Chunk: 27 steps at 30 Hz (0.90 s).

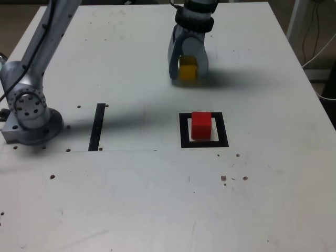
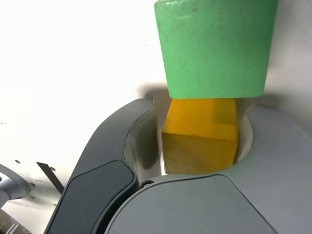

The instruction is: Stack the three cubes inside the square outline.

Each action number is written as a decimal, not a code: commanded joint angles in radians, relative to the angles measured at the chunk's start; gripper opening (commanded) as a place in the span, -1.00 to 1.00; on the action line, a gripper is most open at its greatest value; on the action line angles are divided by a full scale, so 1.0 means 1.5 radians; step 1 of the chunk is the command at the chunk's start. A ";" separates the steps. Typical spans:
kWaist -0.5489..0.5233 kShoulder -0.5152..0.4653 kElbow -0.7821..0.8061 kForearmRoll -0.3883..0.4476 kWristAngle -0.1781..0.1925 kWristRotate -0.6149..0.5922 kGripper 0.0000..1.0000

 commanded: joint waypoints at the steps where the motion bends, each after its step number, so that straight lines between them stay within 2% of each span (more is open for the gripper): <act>1: -0.001 0.000 0.000 -0.001 0.001 -0.001 -0.15; 12: -0.008 -0.016 0.002 0.003 0.001 -0.001 -0.15; 27: -0.080 -0.122 0.052 0.034 -0.012 -0.046 -0.15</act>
